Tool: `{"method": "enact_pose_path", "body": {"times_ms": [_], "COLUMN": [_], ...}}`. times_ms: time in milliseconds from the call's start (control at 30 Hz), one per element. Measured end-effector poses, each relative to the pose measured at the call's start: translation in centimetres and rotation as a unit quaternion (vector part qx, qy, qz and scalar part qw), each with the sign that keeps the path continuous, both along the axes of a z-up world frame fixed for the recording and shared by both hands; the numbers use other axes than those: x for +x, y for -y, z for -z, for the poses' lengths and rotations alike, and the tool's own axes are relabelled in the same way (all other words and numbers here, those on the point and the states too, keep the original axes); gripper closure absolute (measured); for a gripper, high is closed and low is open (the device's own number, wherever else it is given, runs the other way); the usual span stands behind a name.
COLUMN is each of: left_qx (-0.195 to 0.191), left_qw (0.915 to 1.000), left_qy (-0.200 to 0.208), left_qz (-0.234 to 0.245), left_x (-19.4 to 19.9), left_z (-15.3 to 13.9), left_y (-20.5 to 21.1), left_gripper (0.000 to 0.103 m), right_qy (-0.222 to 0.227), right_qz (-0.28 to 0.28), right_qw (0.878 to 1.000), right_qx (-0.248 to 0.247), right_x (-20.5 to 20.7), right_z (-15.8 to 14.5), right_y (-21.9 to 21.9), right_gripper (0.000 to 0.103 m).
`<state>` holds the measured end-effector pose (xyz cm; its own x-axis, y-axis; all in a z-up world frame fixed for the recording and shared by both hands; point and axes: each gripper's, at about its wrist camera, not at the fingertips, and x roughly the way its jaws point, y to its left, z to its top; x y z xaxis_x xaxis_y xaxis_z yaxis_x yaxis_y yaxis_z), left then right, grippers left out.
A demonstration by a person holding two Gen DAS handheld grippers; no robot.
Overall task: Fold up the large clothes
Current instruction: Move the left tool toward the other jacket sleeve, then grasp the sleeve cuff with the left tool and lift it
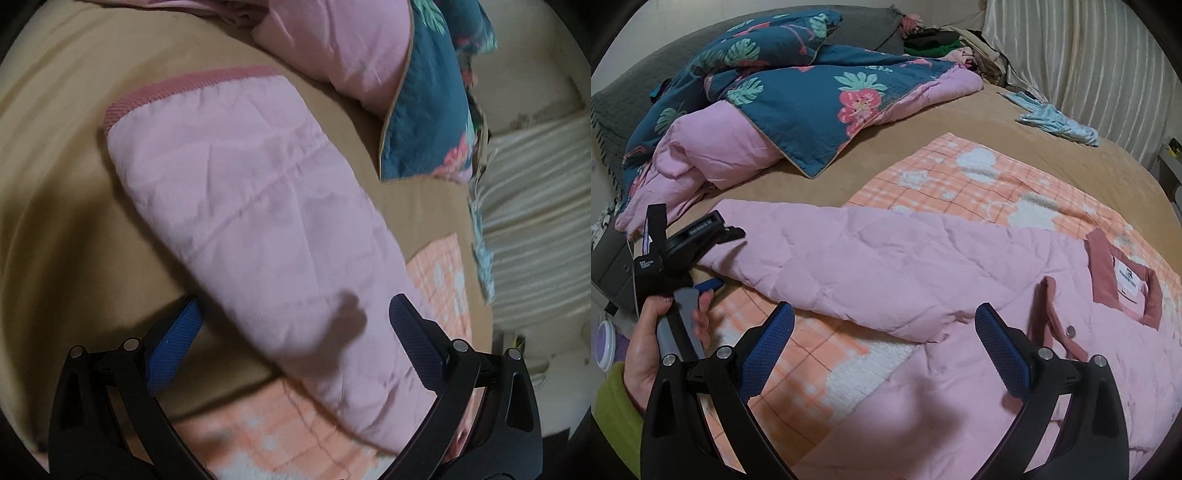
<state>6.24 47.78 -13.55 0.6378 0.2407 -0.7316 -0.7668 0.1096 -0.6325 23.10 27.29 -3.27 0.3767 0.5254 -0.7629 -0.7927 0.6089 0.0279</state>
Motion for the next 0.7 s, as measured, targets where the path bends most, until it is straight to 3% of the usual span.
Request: {"method": "enact_pose_path", "body": {"times_ms": [100,133,167,200,233,267,367,433,700], "left_qx": [0.011,0.015,0.022,0.025,0.026,0.026,0.05,0.081,0.197], "left_qw": [0.9999,0.9998,0.9997,0.9996,0.9995,0.9996,0.9985,0.9958,0.9733], "left_qy": [0.011,0.009,0.001,-0.01,-0.014,-0.006,0.02,0.038,0.094], "left_qz": [-0.002,0.002,0.007,0.007,0.006,0.006,0.012,0.024,0.071], "left_x": [-0.2,-0.1,-0.1,-0.2,-0.4,-0.7,-1.0,-1.2,-2.3], "left_z": [0.0,-0.1,-0.3,-0.4,-0.5,-0.5,-2.5,-4.6,-12.6], "left_y": [-0.7,-0.8,-0.9,-1.0,-1.0,-0.9,-0.5,0.1,5.9], "left_gripper": [0.01,0.017,0.038,0.049,0.07,0.081,0.091,0.092,0.094], "right_qy": [-0.003,-0.004,-0.006,-0.007,-0.008,-0.008,-0.012,-0.013,-0.008], "right_qz": [0.012,0.018,0.024,0.028,0.033,0.038,0.054,0.061,0.087], "right_qw": [1.0,1.0,1.0,0.999,0.999,0.999,0.998,0.997,0.995], "right_qx": [0.011,0.015,0.019,0.021,0.024,0.027,0.035,0.038,0.043], "right_x": [0.5,0.8,1.0,1.2,1.4,1.5,1.9,1.9,1.8], "right_z": [-0.1,-0.2,-0.2,-0.3,-0.3,-0.3,-0.4,-0.5,-1.1], "right_y": [1.2,1.8,2.4,2.7,3.2,3.7,5.3,6.3,10.9], "right_gripper": [0.005,0.005,0.005,0.005,0.005,0.005,0.005,0.005,0.005]}}
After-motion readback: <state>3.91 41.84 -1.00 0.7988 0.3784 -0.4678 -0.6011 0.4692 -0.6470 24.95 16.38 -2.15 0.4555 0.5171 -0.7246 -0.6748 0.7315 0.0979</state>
